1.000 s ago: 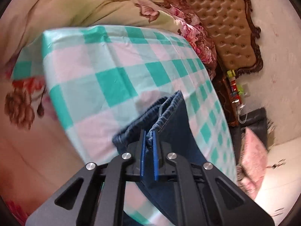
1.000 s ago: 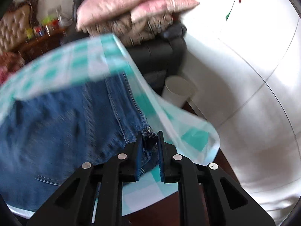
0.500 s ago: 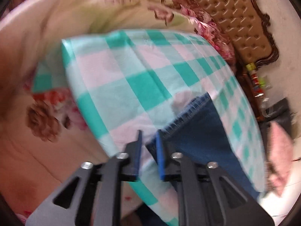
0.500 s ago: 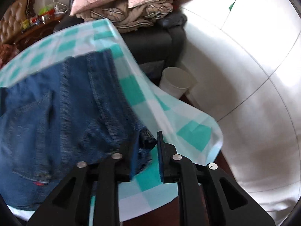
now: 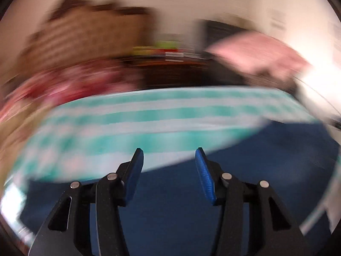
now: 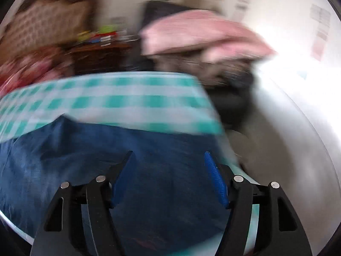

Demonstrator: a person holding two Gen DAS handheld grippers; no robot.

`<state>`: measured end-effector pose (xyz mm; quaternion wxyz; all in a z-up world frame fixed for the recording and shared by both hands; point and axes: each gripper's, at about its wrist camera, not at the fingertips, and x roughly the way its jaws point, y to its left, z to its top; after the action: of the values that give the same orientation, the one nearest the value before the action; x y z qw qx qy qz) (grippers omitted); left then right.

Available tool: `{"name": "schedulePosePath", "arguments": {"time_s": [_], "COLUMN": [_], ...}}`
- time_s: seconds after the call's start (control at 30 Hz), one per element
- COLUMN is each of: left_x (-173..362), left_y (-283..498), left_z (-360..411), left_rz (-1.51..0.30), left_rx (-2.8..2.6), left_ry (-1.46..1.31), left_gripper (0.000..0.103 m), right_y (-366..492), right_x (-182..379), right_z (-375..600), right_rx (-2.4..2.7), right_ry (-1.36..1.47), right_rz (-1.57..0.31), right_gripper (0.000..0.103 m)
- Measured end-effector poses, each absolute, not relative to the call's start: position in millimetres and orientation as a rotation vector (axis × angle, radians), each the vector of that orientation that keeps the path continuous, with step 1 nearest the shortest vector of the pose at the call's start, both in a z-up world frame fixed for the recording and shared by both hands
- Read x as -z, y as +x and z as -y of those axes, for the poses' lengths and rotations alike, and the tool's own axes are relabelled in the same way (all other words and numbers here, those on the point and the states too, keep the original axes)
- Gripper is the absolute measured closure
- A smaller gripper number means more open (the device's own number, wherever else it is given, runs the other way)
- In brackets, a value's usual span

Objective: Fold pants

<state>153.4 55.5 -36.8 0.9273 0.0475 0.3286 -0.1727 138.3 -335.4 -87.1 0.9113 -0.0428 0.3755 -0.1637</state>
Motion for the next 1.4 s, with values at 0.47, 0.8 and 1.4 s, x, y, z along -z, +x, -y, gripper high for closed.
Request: {"name": "schedulePosePath", "arguments": {"time_s": [0.47,0.8,1.4], "left_x": [115.7,94.4,111.2], "left_y": [250.9,275.4,281.2], "left_z": [214.0,207.9,220.7], "left_rz": [-0.908,-0.883,-0.923], "left_rx": [0.701,0.679,0.634], "left_ry": [0.192,0.095,0.142], "left_gripper": [0.084,0.094,0.095], "right_y": [196.7,197.5,197.2], "right_x": [148.1,149.7,149.5], "right_z": [356.1,353.9,353.5], "right_rx": [0.452,0.447,0.446], "right_ry": [-0.098,-0.086,-0.084], "right_rz": [-0.829,-0.83,-0.832], "right_gripper": [0.039,0.038,0.038]}}
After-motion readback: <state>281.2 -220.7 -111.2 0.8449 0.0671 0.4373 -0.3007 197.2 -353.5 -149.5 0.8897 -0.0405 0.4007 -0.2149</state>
